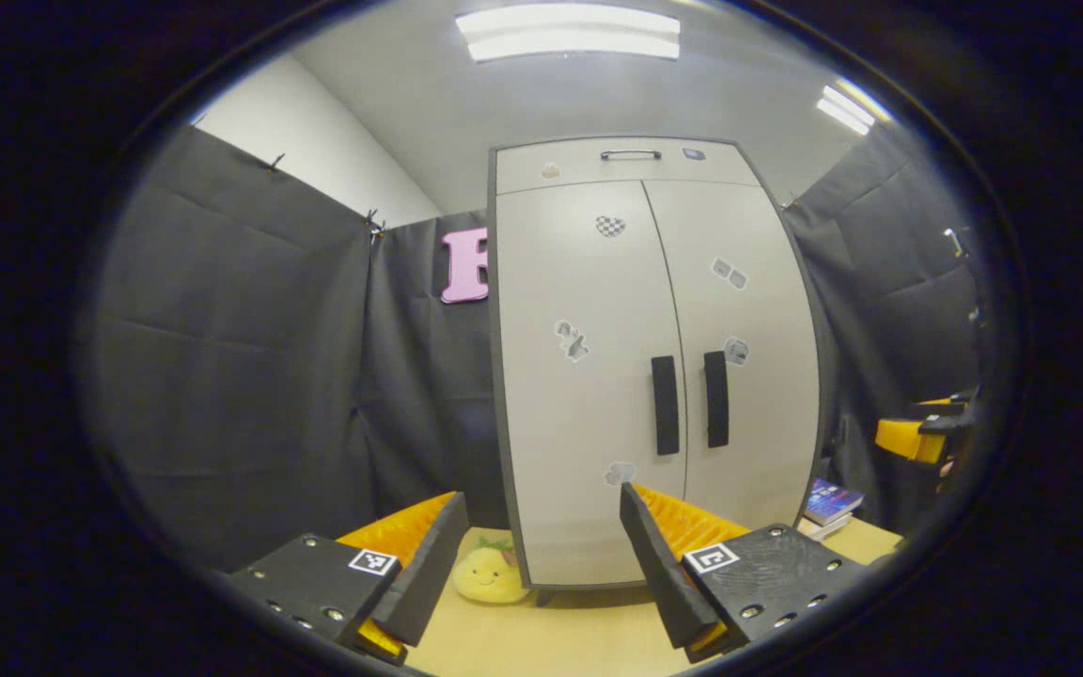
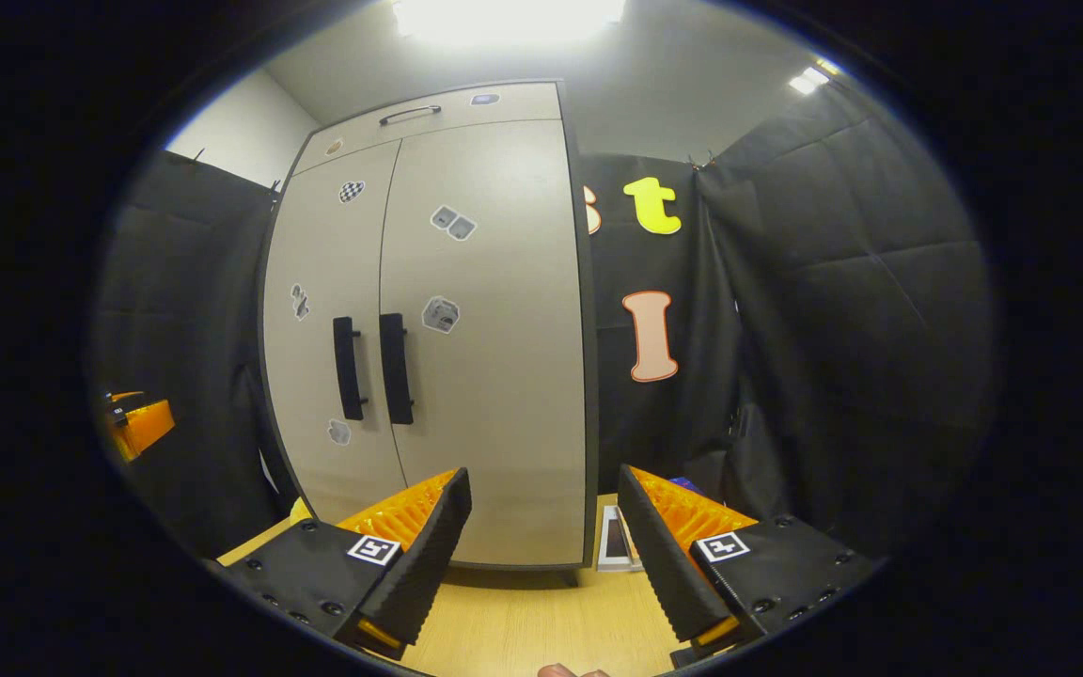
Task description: Open the right door of the double-door shoe cabinet with the right hand, and open the left door with the left hand.
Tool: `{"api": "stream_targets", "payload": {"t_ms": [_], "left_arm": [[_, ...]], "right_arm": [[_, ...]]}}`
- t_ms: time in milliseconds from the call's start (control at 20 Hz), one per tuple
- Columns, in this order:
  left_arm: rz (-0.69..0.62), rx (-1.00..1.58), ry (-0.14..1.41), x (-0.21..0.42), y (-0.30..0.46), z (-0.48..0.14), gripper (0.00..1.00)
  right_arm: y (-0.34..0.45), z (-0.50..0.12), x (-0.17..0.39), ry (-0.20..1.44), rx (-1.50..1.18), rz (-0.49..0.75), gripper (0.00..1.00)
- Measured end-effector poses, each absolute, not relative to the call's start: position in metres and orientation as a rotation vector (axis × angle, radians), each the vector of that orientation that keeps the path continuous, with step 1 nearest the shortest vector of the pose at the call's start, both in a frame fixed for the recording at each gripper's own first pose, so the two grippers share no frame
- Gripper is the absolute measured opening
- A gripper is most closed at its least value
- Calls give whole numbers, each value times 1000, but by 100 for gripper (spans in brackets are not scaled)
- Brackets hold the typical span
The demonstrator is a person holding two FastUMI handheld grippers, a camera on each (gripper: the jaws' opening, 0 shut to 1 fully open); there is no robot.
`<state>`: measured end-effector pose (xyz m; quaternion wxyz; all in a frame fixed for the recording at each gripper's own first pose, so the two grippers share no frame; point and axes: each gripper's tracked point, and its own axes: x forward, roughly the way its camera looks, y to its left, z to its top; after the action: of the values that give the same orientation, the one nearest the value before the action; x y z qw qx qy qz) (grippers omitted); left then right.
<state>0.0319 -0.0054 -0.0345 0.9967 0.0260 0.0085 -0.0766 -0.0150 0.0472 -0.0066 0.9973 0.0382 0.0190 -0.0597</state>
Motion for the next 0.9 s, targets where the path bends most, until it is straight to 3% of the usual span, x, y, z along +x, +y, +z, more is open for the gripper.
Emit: {"api": "stream_targets", "payload": {"t_ms": [400, 450, 500, 900], "left_arm": [[-183, 51, 36, 34, 14, -55, 94], [-176, 56, 40, 34, 19, -59, 94], [-168, 57, 43, 33, 25, -61, 94], [-126, 14, 75, 32, 66, -81, 95]], "right_arm": [[87, 22, 14, 35, 77, -66, 98], [94, 29, 20, 29, 81, -48, 94], [101, 37, 27, 19, 85, -34, 98], [154, 82, 80, -36, 74, 66, 98]]}}
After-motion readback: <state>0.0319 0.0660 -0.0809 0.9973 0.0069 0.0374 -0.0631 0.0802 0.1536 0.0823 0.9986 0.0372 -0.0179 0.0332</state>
